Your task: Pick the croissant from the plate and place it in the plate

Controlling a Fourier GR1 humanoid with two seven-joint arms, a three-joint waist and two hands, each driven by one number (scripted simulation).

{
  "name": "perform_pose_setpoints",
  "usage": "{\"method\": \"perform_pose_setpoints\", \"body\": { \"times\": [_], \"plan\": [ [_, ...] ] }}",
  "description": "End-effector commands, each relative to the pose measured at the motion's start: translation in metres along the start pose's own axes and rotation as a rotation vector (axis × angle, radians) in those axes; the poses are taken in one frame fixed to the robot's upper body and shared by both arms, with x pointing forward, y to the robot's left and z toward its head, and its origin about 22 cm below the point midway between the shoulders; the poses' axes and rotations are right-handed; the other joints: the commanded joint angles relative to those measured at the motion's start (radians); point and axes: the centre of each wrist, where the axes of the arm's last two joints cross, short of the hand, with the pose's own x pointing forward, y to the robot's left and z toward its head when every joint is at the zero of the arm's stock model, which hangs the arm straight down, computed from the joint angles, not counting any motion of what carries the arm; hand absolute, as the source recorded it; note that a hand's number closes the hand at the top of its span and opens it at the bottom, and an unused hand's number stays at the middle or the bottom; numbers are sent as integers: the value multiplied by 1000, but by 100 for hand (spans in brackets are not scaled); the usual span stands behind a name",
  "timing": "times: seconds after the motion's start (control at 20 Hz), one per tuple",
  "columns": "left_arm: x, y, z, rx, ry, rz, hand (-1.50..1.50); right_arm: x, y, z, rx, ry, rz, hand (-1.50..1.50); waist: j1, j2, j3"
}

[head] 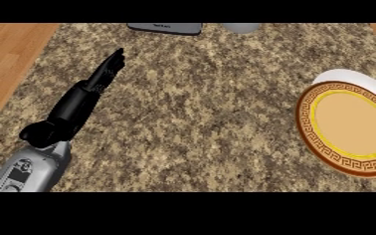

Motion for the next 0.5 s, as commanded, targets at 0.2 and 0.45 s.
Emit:
{"method": "perform_pose_setpoints", "body": {
  "times": [0.2, 0.45],
  "plan": [
    [-4, 2, -1, 7, 12, -2, 0, 8, 9, 50, -1, 169, -356, -150, -7, 2, -4],
    [-1, 3, -2, 17, 8, -17, 0, -10, 23, 80, 32, 173, -397, -150, -18, 2, -3]
  ]
}}
